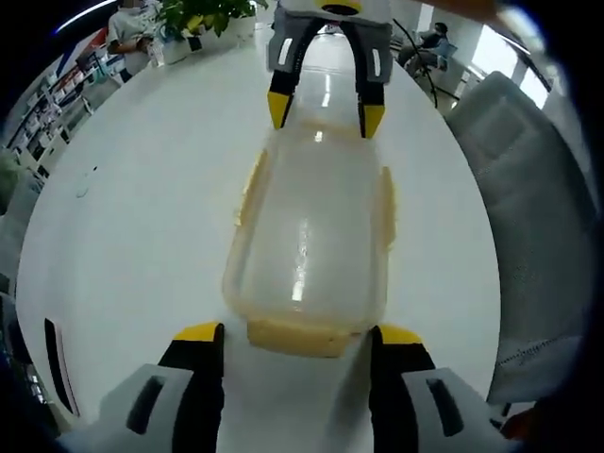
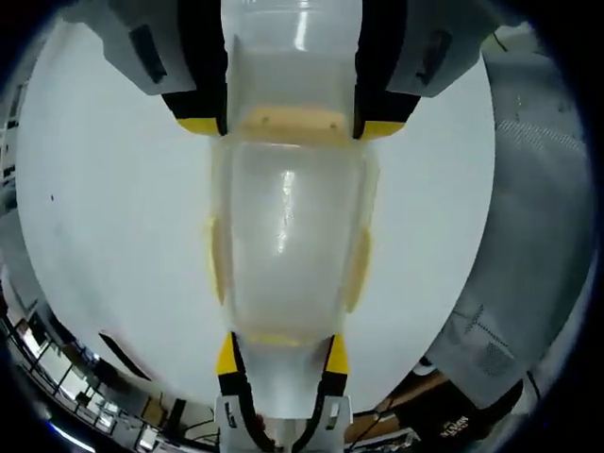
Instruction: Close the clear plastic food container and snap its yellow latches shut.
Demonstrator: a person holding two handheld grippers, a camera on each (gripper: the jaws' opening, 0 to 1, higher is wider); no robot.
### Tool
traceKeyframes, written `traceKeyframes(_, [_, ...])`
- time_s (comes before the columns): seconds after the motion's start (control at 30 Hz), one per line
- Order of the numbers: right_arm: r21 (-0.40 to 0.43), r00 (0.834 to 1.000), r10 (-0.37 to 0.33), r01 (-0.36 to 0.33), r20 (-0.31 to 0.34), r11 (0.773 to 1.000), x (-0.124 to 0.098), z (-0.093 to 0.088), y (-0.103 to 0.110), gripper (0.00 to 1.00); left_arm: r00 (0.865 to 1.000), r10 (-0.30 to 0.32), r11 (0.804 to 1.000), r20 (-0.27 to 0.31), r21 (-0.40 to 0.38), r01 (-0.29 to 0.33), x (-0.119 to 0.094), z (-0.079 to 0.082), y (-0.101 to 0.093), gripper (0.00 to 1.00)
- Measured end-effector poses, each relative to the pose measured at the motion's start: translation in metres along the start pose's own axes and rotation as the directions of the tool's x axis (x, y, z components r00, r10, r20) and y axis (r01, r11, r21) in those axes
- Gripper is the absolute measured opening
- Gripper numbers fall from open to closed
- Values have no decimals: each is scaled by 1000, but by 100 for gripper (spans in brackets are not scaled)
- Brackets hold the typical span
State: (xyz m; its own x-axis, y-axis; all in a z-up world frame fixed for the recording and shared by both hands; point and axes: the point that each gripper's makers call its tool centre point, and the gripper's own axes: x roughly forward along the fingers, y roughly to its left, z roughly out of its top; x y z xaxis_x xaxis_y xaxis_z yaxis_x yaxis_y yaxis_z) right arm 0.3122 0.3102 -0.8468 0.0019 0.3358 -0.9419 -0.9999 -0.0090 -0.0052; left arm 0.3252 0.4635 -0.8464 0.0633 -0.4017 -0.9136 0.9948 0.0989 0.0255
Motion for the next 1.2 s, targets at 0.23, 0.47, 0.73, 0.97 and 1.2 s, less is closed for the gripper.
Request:
traceKeyframes(0.23, [-3,1000,2,-2,-3,1000,0,-1,-1,50,1000,-19,999,7,29,19,-1,2,-1,47])
traceKeyframes(0.47, [-18,1000,7,-8,-20,1000,1,-4,0,47,999,-46,996,-8,70,47,-1,2,-4,34])
traceKeyframes(0.73, [3,998,3,-3,-55,1000,2,-3,1,45,999,-35,998,-8,53,36,-1,1,-3,33])
traceKeyframes(0.97, [11,998,-2,3,-65,1000,0,-6,1,37,999,-29,999,32,35,28,0,2,-4,34])
traceKeyframes(1.2, [-5,995,4,-4,-95,1000,2,-5,2,36,998,-33,998,47,50,31,0,3,-8,34])
